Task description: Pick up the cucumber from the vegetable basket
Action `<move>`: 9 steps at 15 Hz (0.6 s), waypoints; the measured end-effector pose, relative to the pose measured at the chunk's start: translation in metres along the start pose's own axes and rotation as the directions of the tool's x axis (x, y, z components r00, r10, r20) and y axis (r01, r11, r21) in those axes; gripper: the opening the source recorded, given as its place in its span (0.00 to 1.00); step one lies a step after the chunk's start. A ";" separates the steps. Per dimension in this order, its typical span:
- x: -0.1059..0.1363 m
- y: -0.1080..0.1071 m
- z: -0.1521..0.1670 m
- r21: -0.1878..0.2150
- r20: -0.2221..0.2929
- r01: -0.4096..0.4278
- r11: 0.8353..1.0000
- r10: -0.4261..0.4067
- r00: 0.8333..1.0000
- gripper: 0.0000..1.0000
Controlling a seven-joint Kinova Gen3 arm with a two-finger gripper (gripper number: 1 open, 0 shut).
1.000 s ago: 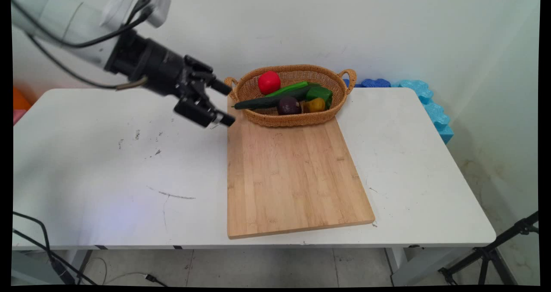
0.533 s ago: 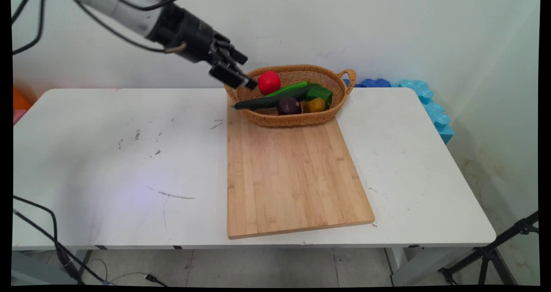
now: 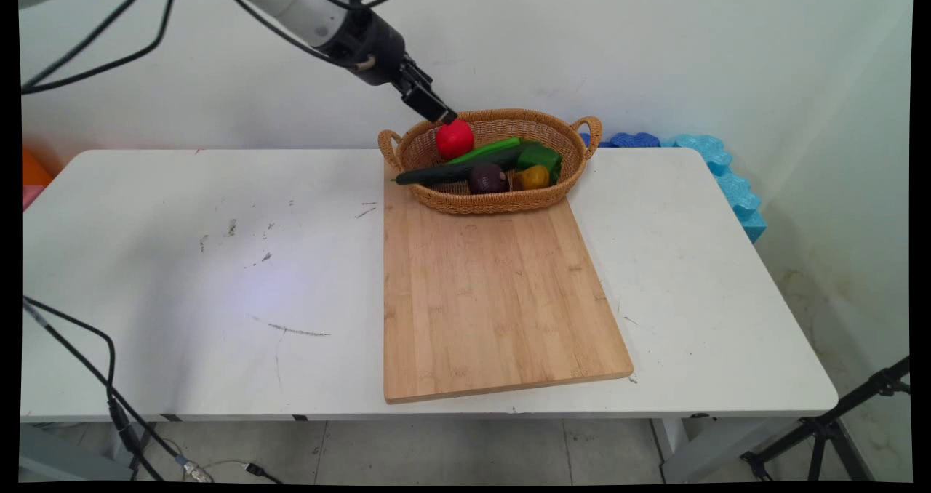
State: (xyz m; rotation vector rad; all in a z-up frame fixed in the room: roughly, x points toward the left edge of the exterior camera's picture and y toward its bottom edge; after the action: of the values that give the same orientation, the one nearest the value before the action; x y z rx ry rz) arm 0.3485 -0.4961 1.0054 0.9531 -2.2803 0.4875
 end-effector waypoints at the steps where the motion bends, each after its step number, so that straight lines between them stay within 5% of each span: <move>1: 0.002 -0.003 0.005 0.012 0.010 0.003 1.000 -0.003 1.000 1.00; 9: 0.009 -0.028 0.069 0.109 0.140 0.064 0.992 -0.079 0.987 1.00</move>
State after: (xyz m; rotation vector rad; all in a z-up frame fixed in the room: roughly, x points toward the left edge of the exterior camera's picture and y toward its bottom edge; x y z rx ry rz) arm 0.3362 -0.5568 0.9625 1.1513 -2.3578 0.5263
